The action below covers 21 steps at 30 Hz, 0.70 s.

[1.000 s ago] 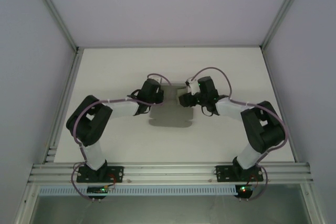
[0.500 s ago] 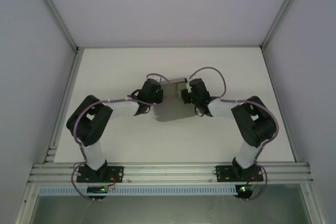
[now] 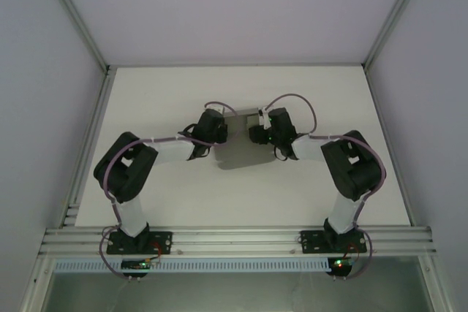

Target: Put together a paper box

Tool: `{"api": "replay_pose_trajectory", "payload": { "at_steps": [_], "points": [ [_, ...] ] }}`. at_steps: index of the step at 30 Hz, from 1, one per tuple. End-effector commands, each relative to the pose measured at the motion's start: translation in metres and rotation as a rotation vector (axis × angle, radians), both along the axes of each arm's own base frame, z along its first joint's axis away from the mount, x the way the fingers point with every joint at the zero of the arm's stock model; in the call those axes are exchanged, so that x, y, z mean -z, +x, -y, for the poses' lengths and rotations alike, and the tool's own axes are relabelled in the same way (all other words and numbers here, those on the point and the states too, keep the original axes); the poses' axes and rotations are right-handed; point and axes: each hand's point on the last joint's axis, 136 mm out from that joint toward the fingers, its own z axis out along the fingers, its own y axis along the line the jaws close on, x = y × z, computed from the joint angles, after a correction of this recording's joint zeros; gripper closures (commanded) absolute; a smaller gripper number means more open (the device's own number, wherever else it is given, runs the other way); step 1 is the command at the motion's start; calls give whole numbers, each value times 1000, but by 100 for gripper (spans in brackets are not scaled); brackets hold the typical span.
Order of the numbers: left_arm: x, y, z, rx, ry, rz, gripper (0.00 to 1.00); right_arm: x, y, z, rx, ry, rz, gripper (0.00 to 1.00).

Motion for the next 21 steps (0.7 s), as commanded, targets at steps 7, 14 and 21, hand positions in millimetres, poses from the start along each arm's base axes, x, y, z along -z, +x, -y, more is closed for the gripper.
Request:
{"api": "replay_pose_trajectory", "payload": {
  "at_steps": [7, 14, 21],
  "points": [
    [15, -25, 30, 171, -8, -89, 100, 1, 9, -21, -143, 42, 54, 48],
    [16, -26, 36, 190, -36, -96, 100, 5, 25, -20, -67, -6, 95, 51],
    [16, -28, 43, 217, -46, -102, 100, 21, 31, -29, -33, 4, 50, 74]
  ]
}}
